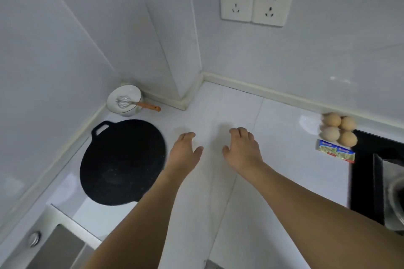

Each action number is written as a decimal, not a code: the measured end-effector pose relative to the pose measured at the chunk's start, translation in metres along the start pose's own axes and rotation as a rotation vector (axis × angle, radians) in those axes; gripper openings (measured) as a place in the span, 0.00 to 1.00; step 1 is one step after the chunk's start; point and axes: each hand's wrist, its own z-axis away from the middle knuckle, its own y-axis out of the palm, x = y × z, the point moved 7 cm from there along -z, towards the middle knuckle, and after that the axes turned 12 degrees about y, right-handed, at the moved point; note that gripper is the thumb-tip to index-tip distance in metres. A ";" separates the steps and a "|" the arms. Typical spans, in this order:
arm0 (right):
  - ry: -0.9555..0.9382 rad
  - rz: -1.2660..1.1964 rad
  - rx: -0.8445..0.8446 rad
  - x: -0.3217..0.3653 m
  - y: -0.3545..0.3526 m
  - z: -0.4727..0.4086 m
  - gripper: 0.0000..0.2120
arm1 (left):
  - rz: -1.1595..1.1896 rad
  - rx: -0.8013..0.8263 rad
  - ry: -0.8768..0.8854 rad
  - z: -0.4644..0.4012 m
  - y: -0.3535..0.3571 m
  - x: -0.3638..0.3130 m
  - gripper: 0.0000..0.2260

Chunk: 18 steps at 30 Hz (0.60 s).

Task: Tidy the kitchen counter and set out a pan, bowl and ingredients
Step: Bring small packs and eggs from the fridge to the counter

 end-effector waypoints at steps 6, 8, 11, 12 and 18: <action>-0.153 0.030 0.031 0.093 0.014 -0.011 0.22 | 0.077 -0.126 -0.136 0.011 -0.061 0.068 0.24; -0.182 0.016 0.049 0.120 0.018 -0.016 0.22 | 0.122 -0.190 -0.179 0.012 -0.081 0.089 0.23; -0.203 -0.027 0.074 0.154 0.021 -0.023 0.23 | 0.210 -0.281 -0.247 0.013 -0.107 0.118 0.23; -0.209 -0.037 0.072 0.163 0.021 -0.026 0.23 | 0.244 -0.304 -0.270 0.012 -0.113 0.126 0.23; -0.287 -0.053 0.042 0.236 0.019 -0.057 0.20 | 0.504 -0.465 -0.412 -0.014 -0.135 0.179 0.23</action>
